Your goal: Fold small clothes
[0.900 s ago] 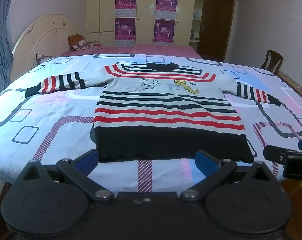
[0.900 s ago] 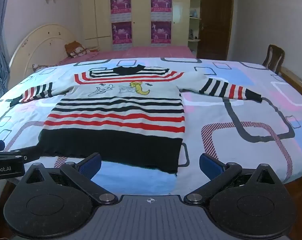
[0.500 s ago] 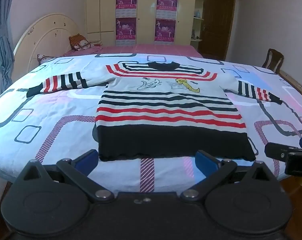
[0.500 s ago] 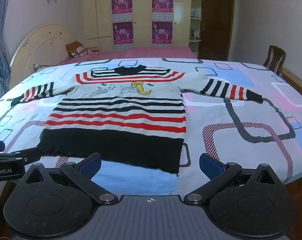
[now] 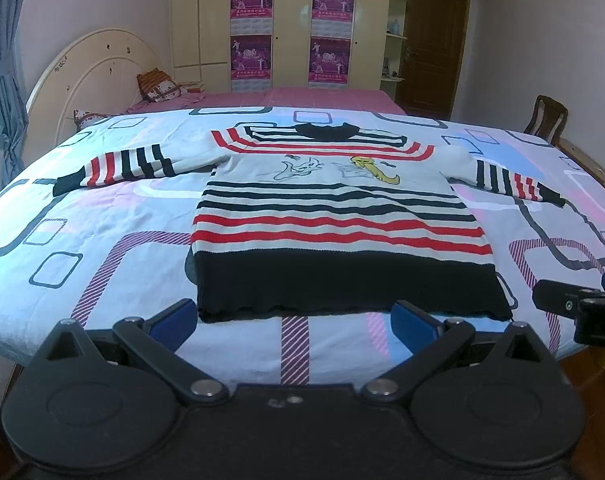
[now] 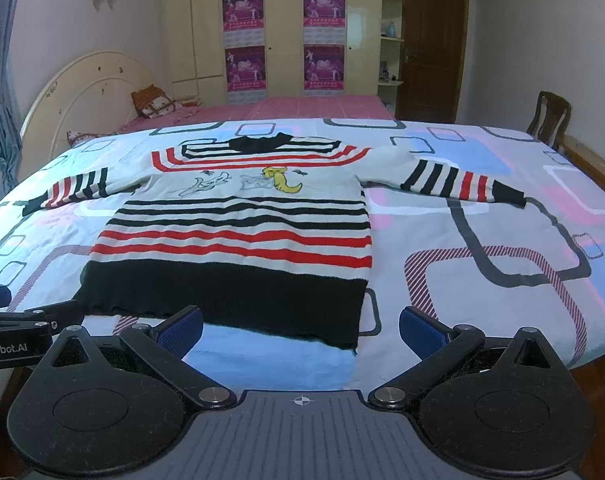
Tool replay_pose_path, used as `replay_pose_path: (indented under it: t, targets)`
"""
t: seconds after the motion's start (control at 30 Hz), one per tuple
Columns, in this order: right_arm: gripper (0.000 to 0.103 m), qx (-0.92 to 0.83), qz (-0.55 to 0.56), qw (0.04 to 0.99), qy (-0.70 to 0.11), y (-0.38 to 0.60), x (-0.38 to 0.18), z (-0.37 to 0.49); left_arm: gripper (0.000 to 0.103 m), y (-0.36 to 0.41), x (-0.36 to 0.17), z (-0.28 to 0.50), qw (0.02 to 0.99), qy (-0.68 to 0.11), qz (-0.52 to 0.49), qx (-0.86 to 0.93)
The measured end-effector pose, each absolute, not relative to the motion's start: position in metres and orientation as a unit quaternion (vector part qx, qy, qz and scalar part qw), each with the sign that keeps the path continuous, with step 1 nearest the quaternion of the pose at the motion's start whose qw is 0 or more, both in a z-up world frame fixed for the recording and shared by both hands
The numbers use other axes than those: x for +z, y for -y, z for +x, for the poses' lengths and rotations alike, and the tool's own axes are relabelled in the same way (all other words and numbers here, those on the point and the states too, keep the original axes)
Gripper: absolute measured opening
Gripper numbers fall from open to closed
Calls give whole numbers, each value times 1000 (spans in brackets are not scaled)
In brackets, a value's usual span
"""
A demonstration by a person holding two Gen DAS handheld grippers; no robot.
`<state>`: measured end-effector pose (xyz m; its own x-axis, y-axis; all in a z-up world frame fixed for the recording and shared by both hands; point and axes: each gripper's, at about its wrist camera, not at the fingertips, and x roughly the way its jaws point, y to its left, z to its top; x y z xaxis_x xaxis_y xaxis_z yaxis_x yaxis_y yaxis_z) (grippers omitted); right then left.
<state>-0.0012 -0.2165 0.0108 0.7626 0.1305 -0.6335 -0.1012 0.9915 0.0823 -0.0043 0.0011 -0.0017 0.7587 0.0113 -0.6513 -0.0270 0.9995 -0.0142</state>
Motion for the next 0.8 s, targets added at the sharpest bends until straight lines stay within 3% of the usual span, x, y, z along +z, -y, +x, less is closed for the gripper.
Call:
replay_pose_path:
  t: [0.8]
  targets:
    - [103, 57, 23, 940, -335, 217, 11, 0, 103, -4, -1, -3, 938, -346, -16, 12]
